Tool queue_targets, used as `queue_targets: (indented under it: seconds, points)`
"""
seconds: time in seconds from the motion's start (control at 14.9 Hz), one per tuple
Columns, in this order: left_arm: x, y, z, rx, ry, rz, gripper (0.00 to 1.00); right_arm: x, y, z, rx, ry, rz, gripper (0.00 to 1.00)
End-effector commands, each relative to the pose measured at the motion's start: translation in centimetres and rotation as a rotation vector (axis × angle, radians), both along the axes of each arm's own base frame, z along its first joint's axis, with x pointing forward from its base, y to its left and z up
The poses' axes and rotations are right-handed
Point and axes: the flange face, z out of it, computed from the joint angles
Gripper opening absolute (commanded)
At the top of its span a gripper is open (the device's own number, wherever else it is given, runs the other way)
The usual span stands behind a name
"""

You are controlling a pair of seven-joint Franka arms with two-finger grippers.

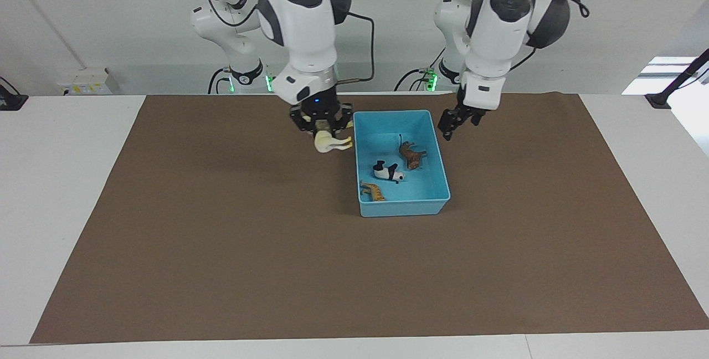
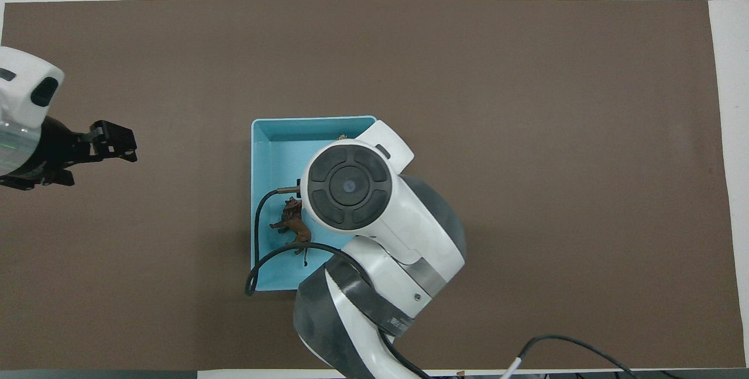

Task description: Put all toys into storage box

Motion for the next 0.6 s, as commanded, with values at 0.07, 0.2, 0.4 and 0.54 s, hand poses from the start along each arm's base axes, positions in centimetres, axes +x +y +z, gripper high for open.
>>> queue_targets:
  seconds: [0.07, 0.2, 0.4, 0.54]
  points:
    - [0.3, 0.4, 0.1, 0.009, 0.031, -0.076, 1.0, 1.6, 2.9, -5.1, -0.014, -0.044, -0.009, 0.0]
    - [0.3, 1.0, 0.0, 0.006, 0.043, -0.11, 1.0, 1.1, 3.3, -5.0, -0.02, -0.035, -0.014, 0.95]
    - [0.2, 0.7, 0.1, 0.0, 0.059, -0.158, 1.0, 2.2, 2.2, -3.6, -0.016, -0.034, -0.118, 1.0]
    - [1.0, 0.7, 1.0, -0.012, 0.046, -0.182, 1.0, 4.6, -1.3, -0.3, -0.016, -0.063, -0.169, 1.0]
